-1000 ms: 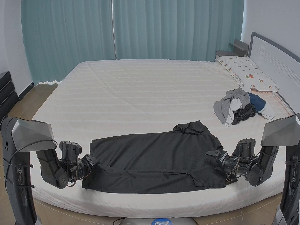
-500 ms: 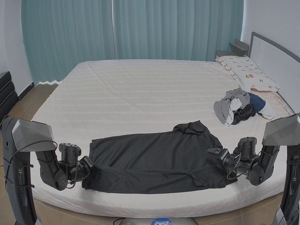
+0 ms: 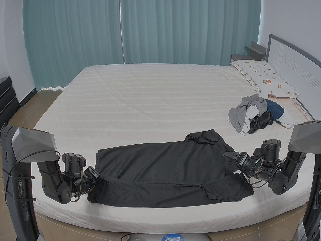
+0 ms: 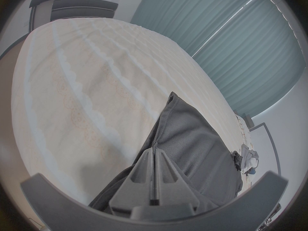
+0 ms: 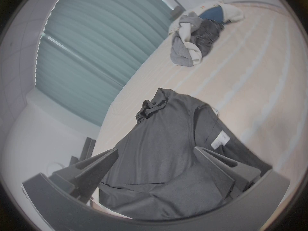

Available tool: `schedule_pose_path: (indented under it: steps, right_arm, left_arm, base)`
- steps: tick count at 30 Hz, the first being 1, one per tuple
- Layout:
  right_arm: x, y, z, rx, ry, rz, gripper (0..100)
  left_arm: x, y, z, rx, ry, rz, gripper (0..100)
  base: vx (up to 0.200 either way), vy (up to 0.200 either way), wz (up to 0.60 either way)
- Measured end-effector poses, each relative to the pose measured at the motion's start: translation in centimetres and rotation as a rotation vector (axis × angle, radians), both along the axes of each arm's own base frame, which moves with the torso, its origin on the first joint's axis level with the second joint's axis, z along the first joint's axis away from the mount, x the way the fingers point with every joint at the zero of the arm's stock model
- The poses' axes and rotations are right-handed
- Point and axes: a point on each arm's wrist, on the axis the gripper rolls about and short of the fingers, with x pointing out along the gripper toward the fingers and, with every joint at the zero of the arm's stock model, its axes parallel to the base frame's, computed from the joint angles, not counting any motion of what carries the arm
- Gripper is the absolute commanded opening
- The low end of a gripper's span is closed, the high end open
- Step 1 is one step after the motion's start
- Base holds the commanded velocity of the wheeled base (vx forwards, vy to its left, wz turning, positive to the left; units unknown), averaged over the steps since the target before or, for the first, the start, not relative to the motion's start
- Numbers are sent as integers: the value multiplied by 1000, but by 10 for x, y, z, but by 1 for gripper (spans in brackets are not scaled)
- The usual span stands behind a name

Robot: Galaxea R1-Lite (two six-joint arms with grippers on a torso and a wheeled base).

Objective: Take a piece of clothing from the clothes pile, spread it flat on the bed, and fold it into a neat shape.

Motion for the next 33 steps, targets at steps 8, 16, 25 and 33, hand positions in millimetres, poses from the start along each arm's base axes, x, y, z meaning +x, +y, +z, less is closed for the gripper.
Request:
schedule_pose_path:
  steps: [8, 16, 25, 33]
  right_arm:
    - [3, -27, -18, -26, 7, 155, 100]
    - [2, -44, -40, -78, 39, 166, 100]
    - [2, -52, -55, -89, 25, 182, 100]
    - [-1, -53, -62, -97, 45, 190, 100]
  left_arm:
    - [0, 0, 0, -9, -2, 7, 0]
    - [1, 0, 1, -9, -3, 7, 0]
    - [0, 0, 1, -9, -3, 7, 0]
    - [0, 0, 1, -9, -3, 7, 0]
  base:
    - [0, 0, 0]
    - [0, 0, 0]
    - [0, 0, 0]
    - [0, 0, 0]
